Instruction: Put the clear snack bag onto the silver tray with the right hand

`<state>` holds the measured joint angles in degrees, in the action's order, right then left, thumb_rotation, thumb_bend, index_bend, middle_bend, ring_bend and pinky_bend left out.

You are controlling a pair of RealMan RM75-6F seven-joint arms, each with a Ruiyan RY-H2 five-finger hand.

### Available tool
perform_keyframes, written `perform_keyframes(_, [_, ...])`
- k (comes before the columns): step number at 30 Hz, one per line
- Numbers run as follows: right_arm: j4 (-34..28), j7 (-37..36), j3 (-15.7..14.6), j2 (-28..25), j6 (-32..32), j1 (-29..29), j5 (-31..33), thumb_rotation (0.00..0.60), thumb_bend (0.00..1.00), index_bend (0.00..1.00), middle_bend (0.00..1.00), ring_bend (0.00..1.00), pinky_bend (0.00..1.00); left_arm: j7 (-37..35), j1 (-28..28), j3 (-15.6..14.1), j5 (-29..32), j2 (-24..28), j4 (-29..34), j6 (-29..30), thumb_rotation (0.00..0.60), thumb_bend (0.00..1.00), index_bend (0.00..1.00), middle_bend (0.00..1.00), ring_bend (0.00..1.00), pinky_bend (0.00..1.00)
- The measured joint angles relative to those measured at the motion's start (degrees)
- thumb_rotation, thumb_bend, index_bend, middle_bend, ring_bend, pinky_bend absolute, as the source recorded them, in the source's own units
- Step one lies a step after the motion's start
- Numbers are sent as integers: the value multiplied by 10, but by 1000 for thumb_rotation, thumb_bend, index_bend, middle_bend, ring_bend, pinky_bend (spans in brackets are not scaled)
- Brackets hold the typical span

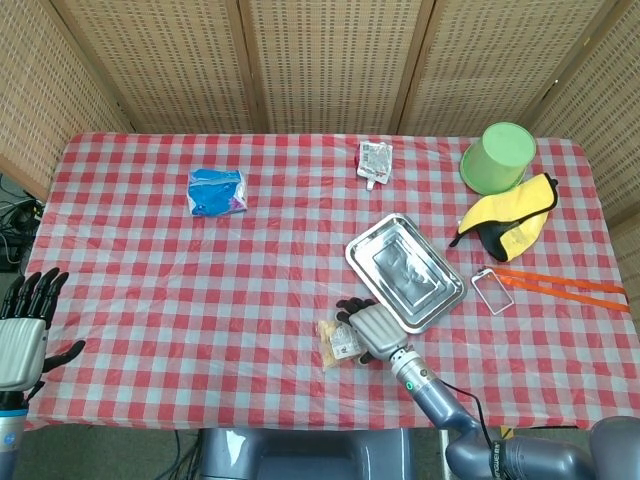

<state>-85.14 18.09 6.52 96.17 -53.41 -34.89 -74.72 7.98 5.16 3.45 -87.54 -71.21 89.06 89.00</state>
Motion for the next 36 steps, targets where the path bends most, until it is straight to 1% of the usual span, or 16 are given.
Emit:
perform_keyframes(4, [-8,-6,-1,-6,-10,2,-4,600,243,524,385,351,474,0,0,0,0,0,-1,0,600,50,0,0,0,0])
perform_keyframes(11, [-44,-18,8,-35,-52,9,-27,600,245,523,386,354,481,4,0,0,0,-2,-1,1,600,51,0,0,0,0])
perform_keyframes(15, [-66,-16,20,-57,-77,13,-34,600,245,524,386,354,481,4,0,0,0,-2,-2,1,600,51,0,0,0,0])
perform_keyframes(20, [-68,11,42,-62,-102,14,-23,600,245,524,386,354,480,8,1,0,1,-4,-2,-2,600,51,0,0,0,0])
perform_keyframes(26, [-46,30,72,-66,-103,8,26,600,245,524,386,354,461,11,2,-1,0,-5,-3,-3,600,51,0,0,0,0])
perform_keyframes(36, [43,33,110,-48,-90,-11,99,600,245,523,385,354,379,12,3,-1,1,-6,-4,-5,600,51,0,0,0,0])
